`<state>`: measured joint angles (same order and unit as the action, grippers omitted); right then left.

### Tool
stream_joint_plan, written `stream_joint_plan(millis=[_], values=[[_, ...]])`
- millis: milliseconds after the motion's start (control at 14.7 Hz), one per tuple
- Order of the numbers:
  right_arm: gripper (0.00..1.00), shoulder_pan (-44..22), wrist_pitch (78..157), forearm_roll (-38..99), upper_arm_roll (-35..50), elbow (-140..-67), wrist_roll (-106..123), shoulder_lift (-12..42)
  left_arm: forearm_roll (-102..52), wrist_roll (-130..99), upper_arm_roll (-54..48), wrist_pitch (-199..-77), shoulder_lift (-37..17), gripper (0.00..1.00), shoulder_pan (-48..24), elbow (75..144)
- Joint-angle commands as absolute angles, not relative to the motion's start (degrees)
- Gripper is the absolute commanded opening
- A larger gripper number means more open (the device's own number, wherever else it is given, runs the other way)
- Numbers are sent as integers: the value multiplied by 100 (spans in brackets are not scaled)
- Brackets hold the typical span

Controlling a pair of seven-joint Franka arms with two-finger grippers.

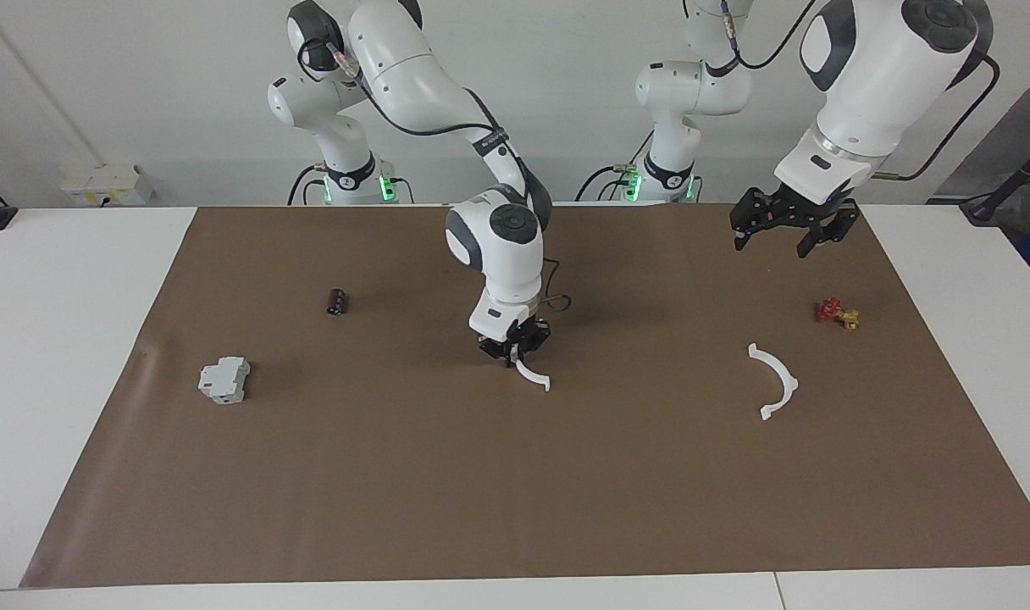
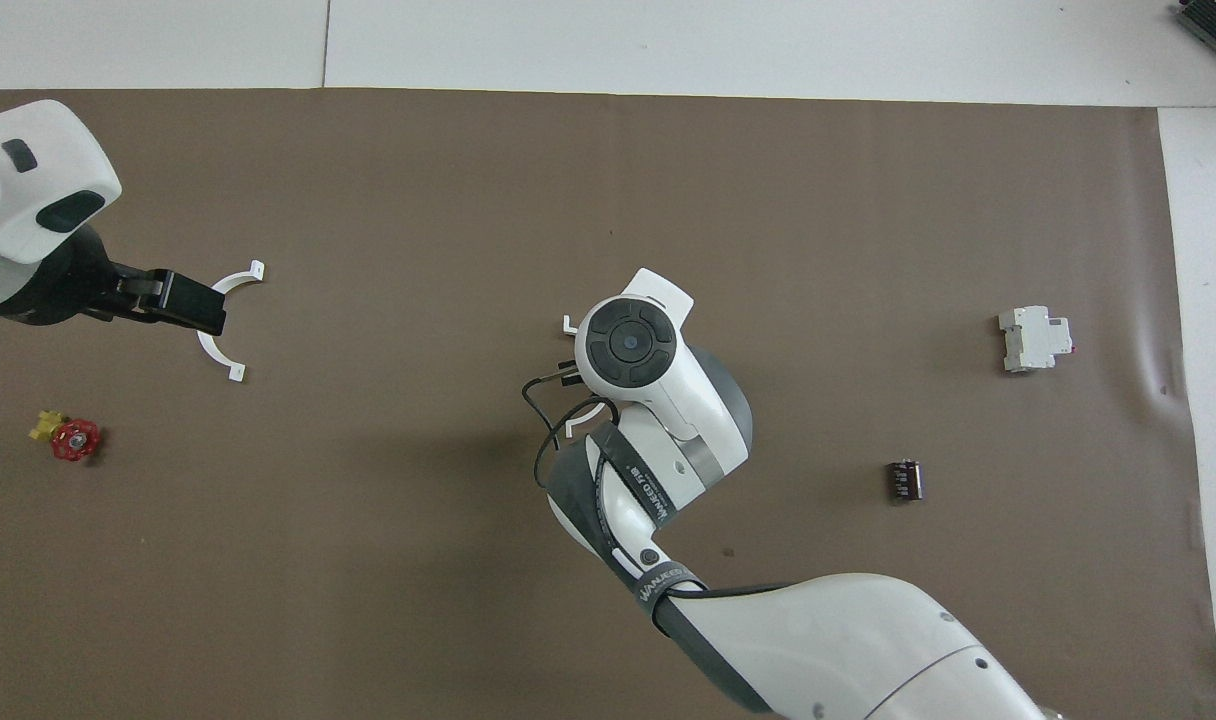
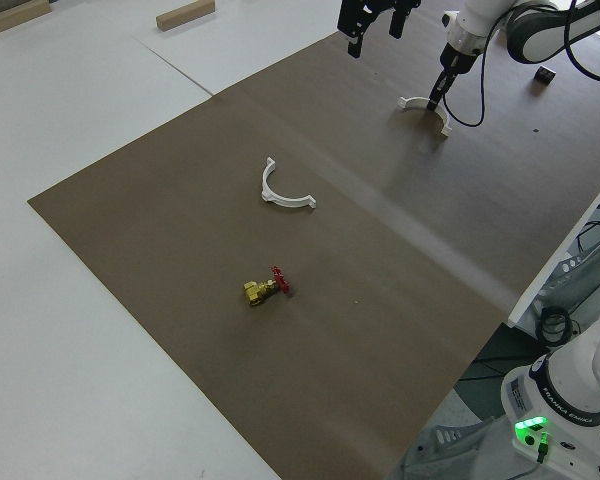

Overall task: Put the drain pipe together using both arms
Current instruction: 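Carry the clamp half to the table center and set it down, then open the right gripper and draw the right arm back to rest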

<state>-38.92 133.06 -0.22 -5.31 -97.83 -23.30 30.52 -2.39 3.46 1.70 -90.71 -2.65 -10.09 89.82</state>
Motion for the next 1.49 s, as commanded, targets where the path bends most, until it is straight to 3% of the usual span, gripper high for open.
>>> stream_joint_plan(millis=[0,68,272,611,1086,1426], values=[[56,-3902,13465,-132,-536,-9914,-2276,3015,-176,316,176,-9211,-88,100,-1020,9202],[100,-3902,13439,-132,-536,-9905,-2302,3015,-176,316,176,-9211,-88,100,-1020,9202],[100,-3902,13298,-114,-536,-9835,-2320,2927,-176,316,176,-9220,-88,100,-1020,9211],[100,-3710,12518,-44,-676,-9809,-2461,1997,-176,343,211,-9334,-79,100,-1002,9289],[100,-2296,11278,-140,-817,-9659,-2294,792,-18,195,404,-10642,-280,100,-897,9931],[100,-1311,10066,-141,-826,-9598,-1241,159,-18,-457,597,-12293,-316,100,-721,11221]])
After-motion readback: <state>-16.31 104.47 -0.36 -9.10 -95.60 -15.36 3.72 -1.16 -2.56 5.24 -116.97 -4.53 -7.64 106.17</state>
